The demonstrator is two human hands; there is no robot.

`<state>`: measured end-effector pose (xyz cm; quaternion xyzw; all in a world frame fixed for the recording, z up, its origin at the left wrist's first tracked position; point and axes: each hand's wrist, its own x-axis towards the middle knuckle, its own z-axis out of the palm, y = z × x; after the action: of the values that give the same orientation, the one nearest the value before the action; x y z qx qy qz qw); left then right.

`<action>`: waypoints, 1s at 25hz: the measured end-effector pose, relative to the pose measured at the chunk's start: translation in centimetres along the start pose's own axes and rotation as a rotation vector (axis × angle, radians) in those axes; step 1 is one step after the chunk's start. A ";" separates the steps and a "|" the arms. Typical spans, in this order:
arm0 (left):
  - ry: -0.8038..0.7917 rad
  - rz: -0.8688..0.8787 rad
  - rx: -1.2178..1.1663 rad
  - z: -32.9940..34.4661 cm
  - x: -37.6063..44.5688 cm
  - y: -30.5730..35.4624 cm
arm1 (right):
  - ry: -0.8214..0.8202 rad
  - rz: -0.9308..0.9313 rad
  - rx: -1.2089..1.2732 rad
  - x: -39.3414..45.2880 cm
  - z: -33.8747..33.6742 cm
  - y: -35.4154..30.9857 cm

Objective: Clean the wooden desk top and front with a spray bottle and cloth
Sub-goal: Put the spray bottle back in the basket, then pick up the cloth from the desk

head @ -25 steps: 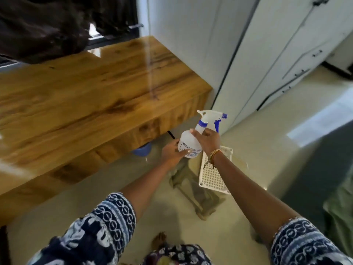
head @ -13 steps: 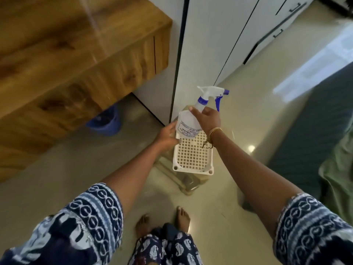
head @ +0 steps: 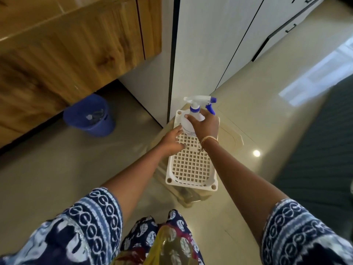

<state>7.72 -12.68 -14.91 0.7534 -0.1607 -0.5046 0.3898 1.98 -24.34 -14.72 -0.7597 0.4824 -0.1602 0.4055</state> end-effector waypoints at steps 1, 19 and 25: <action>0.004 -0.001 0.015 -0.1 0.1 -0.1 | 0.005 -0.007 -0.006 -0.2 0.1 0.3; 0.341 -0.050 0.252 -12.2 -21.9 3.5 | -0.813 -0.107 -0.628 -13.4 -3.4 -18.1; 0.518 -0.077 0.249 -20.2 -33.5 -0.9 | -0.863 -0.264 -0.392 -24.5 2.2 -27.4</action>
<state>10.71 17.80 9.48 0.9049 -0.0875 -0.2861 0.3028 8.07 3.45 8.62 -0.8735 0.1910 0.2127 0.3940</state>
